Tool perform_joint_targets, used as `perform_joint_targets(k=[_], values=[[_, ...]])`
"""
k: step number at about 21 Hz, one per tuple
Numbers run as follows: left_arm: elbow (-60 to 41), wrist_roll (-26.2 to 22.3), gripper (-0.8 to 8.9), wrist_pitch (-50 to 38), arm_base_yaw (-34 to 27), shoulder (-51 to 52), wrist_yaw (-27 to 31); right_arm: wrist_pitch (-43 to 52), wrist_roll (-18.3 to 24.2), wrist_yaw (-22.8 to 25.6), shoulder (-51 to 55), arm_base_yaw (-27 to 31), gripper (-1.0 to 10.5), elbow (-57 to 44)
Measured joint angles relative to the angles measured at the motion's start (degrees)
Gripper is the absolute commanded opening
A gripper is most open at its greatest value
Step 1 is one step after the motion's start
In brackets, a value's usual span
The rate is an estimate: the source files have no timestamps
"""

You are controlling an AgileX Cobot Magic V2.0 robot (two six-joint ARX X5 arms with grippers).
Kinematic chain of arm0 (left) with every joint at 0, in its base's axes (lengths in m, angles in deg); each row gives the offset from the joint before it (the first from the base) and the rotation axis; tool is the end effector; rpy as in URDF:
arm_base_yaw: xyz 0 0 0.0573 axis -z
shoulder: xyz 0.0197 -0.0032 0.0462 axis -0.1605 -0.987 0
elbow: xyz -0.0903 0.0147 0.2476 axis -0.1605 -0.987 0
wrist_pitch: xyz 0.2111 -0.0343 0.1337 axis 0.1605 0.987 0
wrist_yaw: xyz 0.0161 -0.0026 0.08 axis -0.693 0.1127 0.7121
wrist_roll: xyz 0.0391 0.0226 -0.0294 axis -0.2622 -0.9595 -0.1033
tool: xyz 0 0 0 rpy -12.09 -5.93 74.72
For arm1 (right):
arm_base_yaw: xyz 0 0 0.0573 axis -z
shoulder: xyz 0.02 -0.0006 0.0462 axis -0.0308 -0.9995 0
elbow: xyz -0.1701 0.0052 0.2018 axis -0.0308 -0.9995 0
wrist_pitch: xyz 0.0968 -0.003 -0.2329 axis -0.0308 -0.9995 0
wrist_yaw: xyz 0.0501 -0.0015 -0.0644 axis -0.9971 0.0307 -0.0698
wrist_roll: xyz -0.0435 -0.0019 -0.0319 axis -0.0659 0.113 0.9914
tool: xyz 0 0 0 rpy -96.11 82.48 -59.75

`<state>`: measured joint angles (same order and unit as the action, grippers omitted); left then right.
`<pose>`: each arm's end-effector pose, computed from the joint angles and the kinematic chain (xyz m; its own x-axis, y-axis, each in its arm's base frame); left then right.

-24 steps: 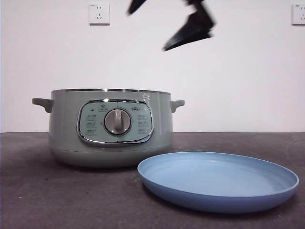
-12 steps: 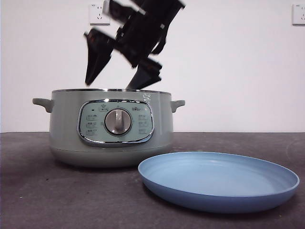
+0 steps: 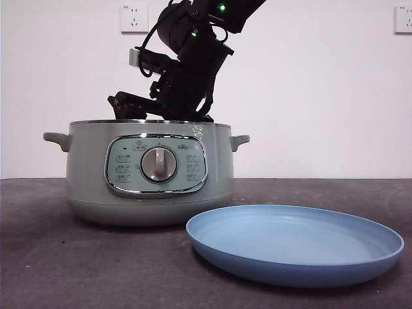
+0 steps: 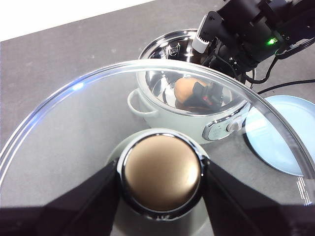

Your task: Take the potato out from the steamer,put the potato on the plate,close the lid

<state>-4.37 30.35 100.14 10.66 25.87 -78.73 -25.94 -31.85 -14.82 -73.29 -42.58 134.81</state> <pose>0.0566 -0.0189 0.4351 0.7949 -0.2355 -0.5592 0.3184 0.9464 0.0541 0.3580 0.3148 0.2243 0.3810 0.5231 -0.7624 -0.7788 0.6260 0.0404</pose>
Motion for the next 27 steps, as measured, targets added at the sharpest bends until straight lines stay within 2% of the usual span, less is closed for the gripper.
perform_joint_targets(k=[4, 5, 10, 13, 17, 22, 27], values=[[0.0, 0.0, -0.09, 0.0, 0.0, 0.0, 0.0, 0.09, 0.07, 0.0, 0.0, -0.04, 0.1, 0.0], [0.0, 0.0, -0.09, 0.0, 0.0, 0.0, 0.0, -0.04, 0.15, -0.02, 0.0, -0.04, -0.2, 0.0], [0.0, -0.02, -0.09, 0.0, 0.0, 0.0, 0.0, 0.07, 0.2, 0.0, 0.04, -0.04, -0.2, 0.0], [0.0, -0.02, -0.09, -0.07, 0.0, 0.0, 0.0, -1.7, 0.2, 2.49, 2.49, -0.04, -0.2, 0.0], [0.0, -0.22, -0.09, -1.55, 0.0, 0.0, -0.42, -6.58, 0.07, 2.67, 14.23, -0.07, -0.2, 0.04], [0.0, -0.68, -0.09, -3.63, 0.0, -0.07, -4.55, -18.64, -1.36, 5.31, 26.91, -0.07, -0.2, 0.31], [0.0, -0.7, -0.09, -5.66, 0.0, -0.15, -4.72, -27.76, -1.64, 5.7, 39.58, -0.07, -0.2, 0.09]])
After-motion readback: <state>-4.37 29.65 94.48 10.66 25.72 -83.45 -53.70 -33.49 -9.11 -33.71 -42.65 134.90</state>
